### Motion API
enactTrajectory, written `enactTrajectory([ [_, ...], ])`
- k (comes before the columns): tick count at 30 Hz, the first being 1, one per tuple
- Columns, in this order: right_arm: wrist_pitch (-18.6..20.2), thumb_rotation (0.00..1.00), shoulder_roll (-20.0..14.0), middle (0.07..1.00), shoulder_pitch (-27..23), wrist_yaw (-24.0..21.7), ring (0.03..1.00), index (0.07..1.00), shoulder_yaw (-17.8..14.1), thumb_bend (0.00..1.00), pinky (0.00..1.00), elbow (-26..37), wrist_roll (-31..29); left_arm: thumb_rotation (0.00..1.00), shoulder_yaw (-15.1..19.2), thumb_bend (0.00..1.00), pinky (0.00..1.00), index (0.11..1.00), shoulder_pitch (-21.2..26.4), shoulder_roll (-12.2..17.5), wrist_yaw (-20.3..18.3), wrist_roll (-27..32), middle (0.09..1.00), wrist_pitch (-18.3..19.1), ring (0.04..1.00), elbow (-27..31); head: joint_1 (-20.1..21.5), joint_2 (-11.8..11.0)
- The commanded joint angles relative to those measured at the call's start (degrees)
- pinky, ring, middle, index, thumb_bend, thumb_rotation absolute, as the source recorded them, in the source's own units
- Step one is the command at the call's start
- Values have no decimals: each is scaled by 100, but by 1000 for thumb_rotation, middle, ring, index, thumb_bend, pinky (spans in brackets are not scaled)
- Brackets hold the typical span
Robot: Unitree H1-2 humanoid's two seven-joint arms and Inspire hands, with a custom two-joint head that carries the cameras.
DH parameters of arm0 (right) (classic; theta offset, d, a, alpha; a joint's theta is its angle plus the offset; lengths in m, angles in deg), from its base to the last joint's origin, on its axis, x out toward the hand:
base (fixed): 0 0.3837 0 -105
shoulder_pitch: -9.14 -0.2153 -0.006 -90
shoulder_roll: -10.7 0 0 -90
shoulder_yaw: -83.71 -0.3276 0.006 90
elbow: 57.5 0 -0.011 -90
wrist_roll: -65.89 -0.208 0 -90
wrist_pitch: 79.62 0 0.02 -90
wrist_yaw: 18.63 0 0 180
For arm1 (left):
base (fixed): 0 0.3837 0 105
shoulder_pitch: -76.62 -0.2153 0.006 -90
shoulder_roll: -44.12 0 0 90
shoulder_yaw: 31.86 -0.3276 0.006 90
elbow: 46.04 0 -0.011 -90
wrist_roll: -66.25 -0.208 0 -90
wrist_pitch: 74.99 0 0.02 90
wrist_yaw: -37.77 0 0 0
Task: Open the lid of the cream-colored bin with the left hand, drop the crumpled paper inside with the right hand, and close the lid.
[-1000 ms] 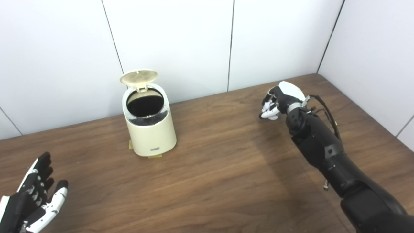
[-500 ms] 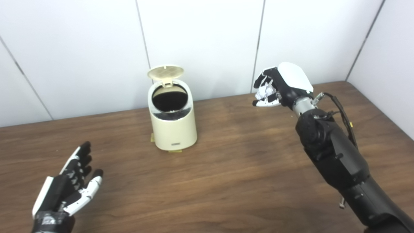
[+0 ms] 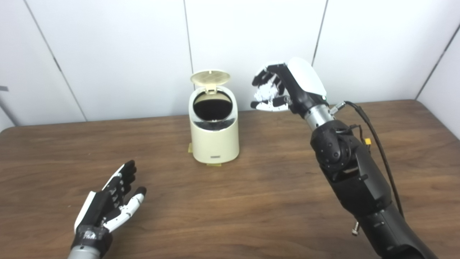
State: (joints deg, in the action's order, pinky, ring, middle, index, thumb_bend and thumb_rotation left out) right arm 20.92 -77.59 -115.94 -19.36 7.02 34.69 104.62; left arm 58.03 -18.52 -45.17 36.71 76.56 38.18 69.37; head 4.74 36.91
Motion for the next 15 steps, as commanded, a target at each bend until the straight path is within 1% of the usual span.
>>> enactTrajectory([
  [1,-291,0,120,505,-331,250,387,524,18,494,305,-28,58,165,42,389,1000,968,135,24,-66,-179,946,-242,963,49,20,-25],
  [3,-418,0,288,506,-428,327,387,527,63,493,303,-150,36,199,27,394,1000,964,135,4,-103,-261,946,-258,960,7,12,-41],
  [5,-664,0,413,510,-537,427,392,527,82,493,299,-331,-44,211,13,389,1000,962,140,-47,-144,-330,948,-260,963,-5,-8,-69],
  [7,-988,0,475,515,-670,568,397,523,98,493,297,-613,-104,216,11,395,1000,967,147,-113,-165,-369,953,-294,960,-29,-38,-93],
  [8,-1083,0,507,515,-724,602,396,521,100,493,298,-727,-118,217,21,398,1000,968,150,-153,-165,-379,953,-300,958,-40,-39,-94],
  [11,-1189,0,606,511,-859,666,394,512,134,495,308,-990,-80,218,55,422,1000,966,152,-260,-175,-407,953,-264,953,-33,-60,-107],
  [15,-1363,0,661,515,-928,811,395,504,194,495,313,-1211,-5,220,63,417,1000,969,143,-307,-254,-464,955,-368,955,-46,-176,-99],
])
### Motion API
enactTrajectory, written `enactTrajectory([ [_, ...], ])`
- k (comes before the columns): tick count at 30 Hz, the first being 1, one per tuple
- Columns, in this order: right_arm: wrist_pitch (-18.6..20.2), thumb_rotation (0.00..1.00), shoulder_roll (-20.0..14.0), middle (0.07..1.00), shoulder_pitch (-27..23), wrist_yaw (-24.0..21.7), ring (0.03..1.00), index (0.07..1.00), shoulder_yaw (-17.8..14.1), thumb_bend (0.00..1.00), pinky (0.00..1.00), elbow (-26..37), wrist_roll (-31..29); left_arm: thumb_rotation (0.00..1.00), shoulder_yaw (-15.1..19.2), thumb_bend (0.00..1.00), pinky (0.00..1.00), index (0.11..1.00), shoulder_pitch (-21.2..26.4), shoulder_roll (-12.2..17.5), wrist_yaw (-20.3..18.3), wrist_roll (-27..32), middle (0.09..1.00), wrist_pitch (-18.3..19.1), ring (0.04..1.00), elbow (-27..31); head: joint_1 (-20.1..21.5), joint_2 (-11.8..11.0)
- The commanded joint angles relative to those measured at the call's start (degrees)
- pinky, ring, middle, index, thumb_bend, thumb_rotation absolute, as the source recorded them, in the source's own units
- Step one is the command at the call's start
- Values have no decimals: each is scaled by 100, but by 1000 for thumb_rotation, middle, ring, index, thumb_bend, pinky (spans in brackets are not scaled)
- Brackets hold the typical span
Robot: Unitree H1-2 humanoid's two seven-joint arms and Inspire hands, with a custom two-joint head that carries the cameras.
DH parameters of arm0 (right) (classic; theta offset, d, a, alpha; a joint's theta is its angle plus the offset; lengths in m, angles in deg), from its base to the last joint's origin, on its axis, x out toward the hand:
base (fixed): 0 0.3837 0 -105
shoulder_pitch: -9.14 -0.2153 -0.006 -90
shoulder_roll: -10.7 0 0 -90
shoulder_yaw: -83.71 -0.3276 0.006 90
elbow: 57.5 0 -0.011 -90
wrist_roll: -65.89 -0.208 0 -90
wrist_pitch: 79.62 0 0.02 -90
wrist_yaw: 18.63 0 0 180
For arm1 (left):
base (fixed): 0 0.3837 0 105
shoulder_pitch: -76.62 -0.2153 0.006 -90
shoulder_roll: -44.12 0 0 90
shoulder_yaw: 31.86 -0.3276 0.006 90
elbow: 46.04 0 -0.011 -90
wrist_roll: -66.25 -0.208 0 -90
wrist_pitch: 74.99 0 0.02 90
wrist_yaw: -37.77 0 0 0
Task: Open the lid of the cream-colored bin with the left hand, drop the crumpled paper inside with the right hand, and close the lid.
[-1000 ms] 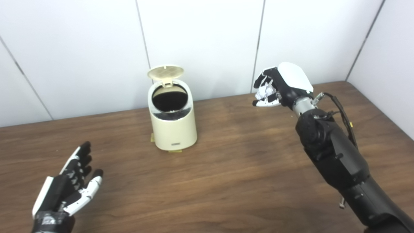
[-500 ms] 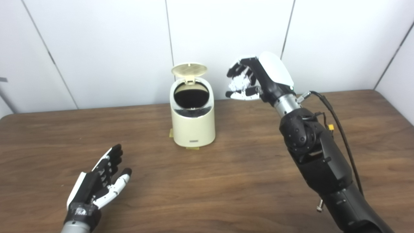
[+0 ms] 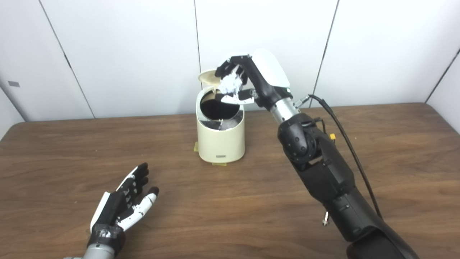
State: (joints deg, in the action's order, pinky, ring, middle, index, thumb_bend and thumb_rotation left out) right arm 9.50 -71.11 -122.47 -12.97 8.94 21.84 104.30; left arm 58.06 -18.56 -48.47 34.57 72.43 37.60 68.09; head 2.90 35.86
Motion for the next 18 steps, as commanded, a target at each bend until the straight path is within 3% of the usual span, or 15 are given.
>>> enactTrajectory([
  [1,-229,0,25,514,-268,181,393,505,11,495,311,65,39,218,64,421,1000,966,148,4,-40,-59,952,-316,952,81,-9,-1],
  [10,-201,0,55,511,-142,56,390,511,134,495,307,88,42,256,56,432,1000,960,168,-40,-86,-148,952,-398,957,32,-97,-16],
  [18,-293,0,42,511,-200,232,395,503,52,495,307,-405,5,275,56,432,1000,947,217,-84,-141,-281,942,-354,956,135,-169,-21],
])
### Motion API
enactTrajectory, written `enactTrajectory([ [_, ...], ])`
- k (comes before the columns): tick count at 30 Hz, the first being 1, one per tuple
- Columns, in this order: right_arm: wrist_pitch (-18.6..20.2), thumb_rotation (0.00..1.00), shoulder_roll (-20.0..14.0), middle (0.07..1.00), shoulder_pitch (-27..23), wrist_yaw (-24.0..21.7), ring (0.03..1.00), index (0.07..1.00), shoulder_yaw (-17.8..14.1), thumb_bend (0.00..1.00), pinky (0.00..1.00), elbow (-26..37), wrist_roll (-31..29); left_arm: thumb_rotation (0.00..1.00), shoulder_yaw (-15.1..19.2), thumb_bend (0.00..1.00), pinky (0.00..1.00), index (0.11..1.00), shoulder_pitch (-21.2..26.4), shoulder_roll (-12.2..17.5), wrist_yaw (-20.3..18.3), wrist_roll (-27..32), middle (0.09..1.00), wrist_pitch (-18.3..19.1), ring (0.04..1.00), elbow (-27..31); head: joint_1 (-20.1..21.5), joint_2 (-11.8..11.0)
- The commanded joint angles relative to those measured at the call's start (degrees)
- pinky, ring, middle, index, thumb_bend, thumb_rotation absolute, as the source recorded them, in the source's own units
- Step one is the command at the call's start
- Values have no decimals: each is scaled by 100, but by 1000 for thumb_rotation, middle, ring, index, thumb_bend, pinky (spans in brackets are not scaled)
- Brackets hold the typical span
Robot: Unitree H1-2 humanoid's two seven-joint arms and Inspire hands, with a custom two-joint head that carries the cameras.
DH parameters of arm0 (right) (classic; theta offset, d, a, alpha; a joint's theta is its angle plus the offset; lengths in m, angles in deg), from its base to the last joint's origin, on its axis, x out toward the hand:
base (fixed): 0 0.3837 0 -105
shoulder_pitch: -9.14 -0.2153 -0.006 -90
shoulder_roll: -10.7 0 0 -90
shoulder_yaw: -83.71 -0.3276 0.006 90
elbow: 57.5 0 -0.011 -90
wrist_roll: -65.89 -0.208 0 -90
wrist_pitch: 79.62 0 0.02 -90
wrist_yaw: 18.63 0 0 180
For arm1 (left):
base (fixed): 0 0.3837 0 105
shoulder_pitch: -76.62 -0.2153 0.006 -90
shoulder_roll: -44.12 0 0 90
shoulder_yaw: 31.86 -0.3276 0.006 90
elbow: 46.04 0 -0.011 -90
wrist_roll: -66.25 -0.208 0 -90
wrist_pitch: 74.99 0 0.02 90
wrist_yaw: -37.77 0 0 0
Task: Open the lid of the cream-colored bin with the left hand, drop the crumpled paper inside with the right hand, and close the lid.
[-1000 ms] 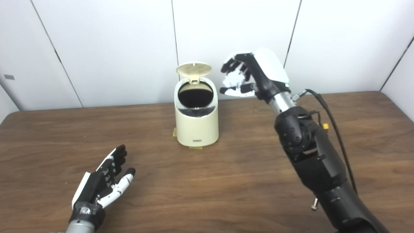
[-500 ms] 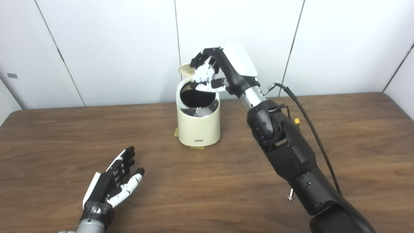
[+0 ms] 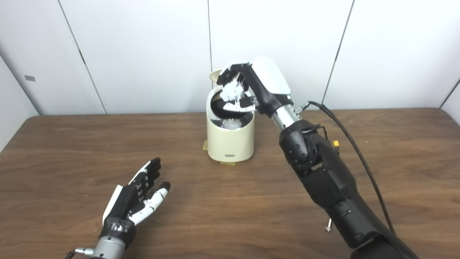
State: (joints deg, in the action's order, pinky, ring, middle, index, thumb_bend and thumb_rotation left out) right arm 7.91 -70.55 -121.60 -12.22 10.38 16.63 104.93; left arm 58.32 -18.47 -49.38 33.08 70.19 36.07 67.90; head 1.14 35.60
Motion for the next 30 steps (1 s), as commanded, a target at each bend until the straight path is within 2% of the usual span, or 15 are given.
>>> enactTrajectory([
  [1,-136,0,-22,511,-289,149,395,503,-102,495,307,87,-72,277,31,432,1000,947,218,7,2,-69,941,-189,954,172,12,22],
  [17,-39,0,-119,515,-205,293,393,520,-175,493,302,-412,-64,274,65,434,987,948,192,-22,25,-115,941,-44,947,422,-7,110],
  [19,-123,0,-130,515,-190,351,395,520,-171,494,305,-471,-85,276,60,436,977,946,188,-17,35,-153,936,-35,942,438,-14,128],
  [27,-306,0,-143,504,-170,365,395,573,-158,494,431,-588,-196,267,63,434,983,945,179,-29,-3,-207,935,-20,944,455,15,174],
  [30,-215,0,-131,507,-176,327,405,575,-157,492,350,-571,-193,264,62,432,992,945,189,-43,-23,-192,939,-36,947,430,51,191],
])
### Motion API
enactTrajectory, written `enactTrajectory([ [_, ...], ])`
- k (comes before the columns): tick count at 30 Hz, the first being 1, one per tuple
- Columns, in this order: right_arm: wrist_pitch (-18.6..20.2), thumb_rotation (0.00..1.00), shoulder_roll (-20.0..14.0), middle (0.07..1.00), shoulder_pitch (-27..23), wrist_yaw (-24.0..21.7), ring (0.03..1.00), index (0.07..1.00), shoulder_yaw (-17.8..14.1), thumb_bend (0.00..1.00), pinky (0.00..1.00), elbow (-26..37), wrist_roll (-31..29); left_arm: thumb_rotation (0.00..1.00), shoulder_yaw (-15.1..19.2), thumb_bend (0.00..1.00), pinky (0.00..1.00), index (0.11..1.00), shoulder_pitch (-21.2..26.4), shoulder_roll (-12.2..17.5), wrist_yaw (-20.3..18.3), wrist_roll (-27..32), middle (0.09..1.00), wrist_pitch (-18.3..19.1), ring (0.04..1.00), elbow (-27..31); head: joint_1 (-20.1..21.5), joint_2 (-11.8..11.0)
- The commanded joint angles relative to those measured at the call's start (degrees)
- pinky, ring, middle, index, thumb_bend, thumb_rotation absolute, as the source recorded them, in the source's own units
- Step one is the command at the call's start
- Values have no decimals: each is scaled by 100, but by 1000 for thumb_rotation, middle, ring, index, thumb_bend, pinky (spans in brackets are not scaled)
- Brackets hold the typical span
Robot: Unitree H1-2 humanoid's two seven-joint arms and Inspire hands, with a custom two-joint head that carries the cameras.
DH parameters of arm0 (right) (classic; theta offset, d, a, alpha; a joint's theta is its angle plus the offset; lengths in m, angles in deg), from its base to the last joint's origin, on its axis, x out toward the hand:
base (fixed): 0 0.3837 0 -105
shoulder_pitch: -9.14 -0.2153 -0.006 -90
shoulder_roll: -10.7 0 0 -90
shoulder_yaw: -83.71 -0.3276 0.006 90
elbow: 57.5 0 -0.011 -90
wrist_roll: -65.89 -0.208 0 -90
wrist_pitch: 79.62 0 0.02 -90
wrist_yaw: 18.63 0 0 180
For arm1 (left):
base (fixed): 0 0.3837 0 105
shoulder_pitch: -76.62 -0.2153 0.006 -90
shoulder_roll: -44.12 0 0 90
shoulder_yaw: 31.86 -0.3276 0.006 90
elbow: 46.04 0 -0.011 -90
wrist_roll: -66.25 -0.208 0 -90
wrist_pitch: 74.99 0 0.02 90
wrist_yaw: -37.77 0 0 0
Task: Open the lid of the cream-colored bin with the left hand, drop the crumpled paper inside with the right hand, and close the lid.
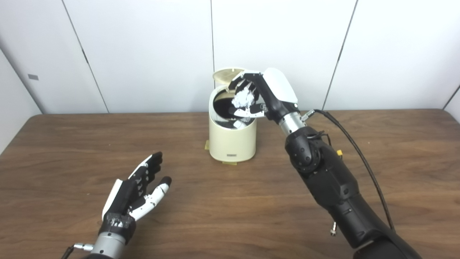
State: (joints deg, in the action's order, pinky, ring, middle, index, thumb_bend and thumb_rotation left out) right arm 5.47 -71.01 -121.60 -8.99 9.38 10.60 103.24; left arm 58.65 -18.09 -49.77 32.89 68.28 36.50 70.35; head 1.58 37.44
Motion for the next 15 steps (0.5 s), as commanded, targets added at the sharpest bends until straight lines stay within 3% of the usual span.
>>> enactTrajectory([
  [1,70,0,-87,509,-173,-30,407,574,-53,491,330,53,-23,264,25,428,993,945,155,-4,-13,-3,939,-89,947,172,28,-6],
  [2,109,0,-90,512,-167,-72,409,574,-48,490,313,78,-25,275,24,430,997,948,159,-11,-13,-7,941,-88,948,164,29,-4],
  [6,259,0,-127,513,-128,-277,399,550,-40,511,401,179,-53,295,12,442,994,946,184,-73,3,-33,936,-119,942,129,44,2],
  [7,302,3,-131,497,-113,-322,438,530,-41,519,404,214,-61,291,9,443,992,947,187,-95,3,-30,937,-125,943,116,44,3],
  [9,325,114,-137,568,-82,-394,486,500,-40,522,414,276,-95,271,2,438,979,947,181,-145,1,-20,935,-143,940,85,33,2],
  [15,400,146,-157,608,-77,-459,535,493,-28,524,456,316,-69,285,0,449,999,949,155,-238,-7,-22,943,-130,957,58,5,17],
])
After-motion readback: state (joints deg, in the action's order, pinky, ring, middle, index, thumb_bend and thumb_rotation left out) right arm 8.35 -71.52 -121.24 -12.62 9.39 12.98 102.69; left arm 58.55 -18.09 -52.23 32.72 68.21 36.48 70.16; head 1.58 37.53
